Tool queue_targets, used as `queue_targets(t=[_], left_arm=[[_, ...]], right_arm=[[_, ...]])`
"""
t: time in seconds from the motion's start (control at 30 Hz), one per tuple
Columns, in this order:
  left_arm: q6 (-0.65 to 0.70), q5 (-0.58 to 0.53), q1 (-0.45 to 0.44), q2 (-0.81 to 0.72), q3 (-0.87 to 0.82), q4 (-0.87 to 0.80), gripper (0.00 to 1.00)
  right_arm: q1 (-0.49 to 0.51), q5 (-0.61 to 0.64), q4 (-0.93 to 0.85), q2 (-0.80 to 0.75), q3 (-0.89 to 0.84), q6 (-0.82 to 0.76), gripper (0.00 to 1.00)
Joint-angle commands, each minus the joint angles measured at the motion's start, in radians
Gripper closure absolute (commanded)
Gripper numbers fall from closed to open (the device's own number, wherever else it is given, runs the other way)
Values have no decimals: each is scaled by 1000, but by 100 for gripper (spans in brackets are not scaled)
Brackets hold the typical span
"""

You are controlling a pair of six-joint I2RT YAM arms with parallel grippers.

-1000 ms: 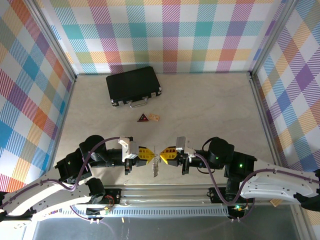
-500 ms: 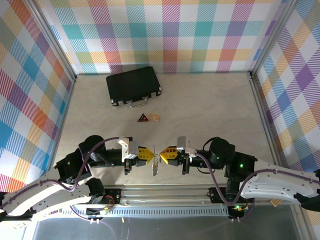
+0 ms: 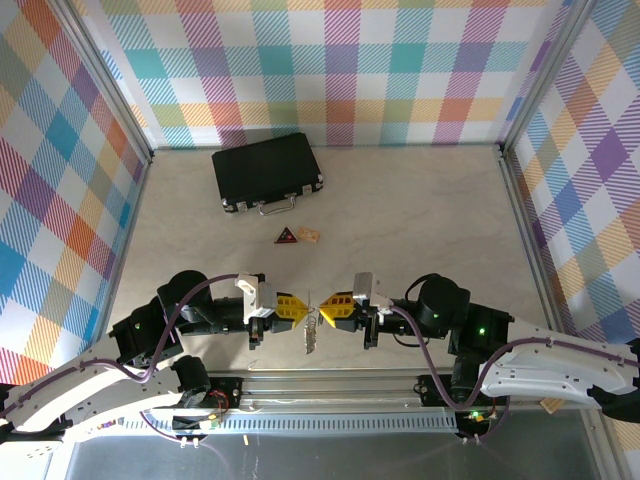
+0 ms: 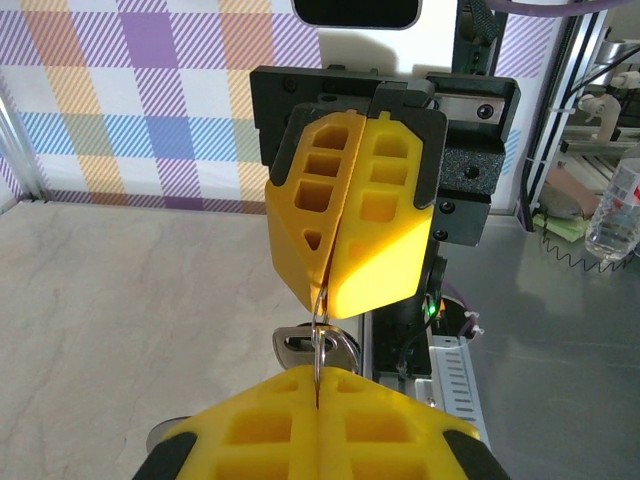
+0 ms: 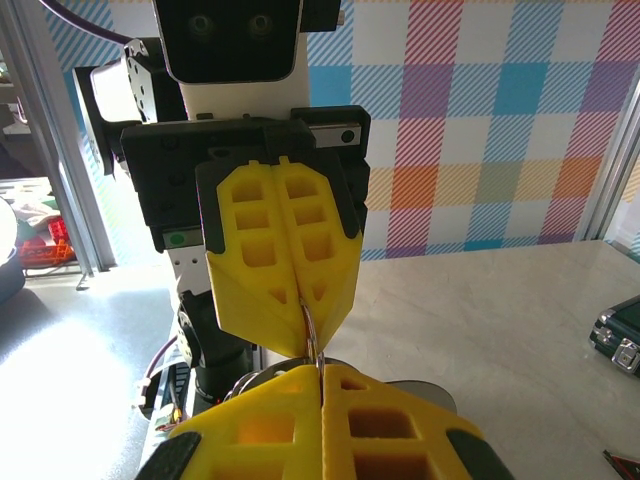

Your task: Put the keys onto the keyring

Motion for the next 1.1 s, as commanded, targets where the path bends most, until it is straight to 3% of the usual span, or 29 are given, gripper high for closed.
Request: queue_targets(t=[0.0,1.07], left_arm=[[-2,-12,-9,-18,0,56,100],[-1,-8,-9,-18,3,55,100]], right_arm=[[4,-13,36,-17,30,15,100],[4,-1,55,3,33,15,100]])
